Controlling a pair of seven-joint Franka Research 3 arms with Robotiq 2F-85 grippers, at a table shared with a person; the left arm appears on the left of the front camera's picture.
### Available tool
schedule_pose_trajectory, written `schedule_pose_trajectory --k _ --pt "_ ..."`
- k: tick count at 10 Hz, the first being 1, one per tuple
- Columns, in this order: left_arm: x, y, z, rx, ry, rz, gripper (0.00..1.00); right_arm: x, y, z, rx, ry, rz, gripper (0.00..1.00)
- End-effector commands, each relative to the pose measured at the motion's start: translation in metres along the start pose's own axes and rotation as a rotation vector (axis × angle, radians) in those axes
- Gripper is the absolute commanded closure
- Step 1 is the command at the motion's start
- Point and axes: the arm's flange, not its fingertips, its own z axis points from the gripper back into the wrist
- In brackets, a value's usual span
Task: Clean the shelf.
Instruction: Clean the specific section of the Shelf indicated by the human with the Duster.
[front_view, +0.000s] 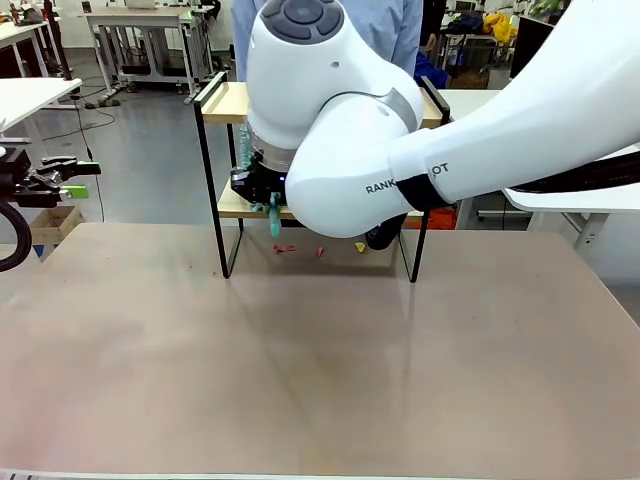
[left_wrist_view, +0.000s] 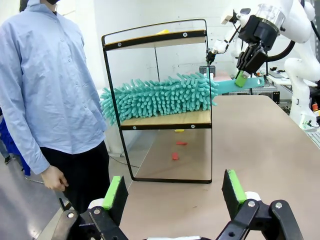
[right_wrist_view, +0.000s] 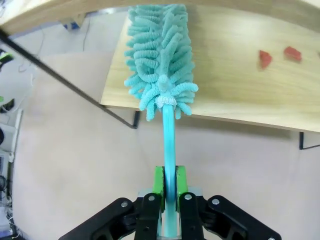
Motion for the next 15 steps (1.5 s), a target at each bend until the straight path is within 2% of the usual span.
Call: schedule_pose_trajectory --k 1,3,8,13,14,15 --pt "0.003 0.0 -0.001 -0.001 0.001 -0.011 0.0 -0.011 -0.032 -0.001 -0.066 0.035 -0.032 0.88" --pt "0.003 0.0 -0.001 -0.001 0.001 -0.011 0.0 -0.016 -0.061 -0.004 -0.111 0.046 -0.057 0.88" --pt "0.003 0.0 -0.001 -0.001 0.001 -0.011 0.0 -0.011 -0.143 0.025 -0.19 0.035 -0.128 0.88" --pt "0.003 0.0 -0.001 -0.001 0.001 -0.011 0.0 -0.01 -0.2 0.059 -0.325 0.059 -0.141 0.88" --pt "0.003 0.0 -0.001 -0.001 0.001 -0.011 0.0 -0.011 -0.202 0.066 -0.332 0.039 -0.132 0.88" --pt "0.003 0.0 -0.001 -0.001 0.001 -0.011 0.0 -0.015 -0.188 0.075 -0.179 0.006 -0.094 0.88"
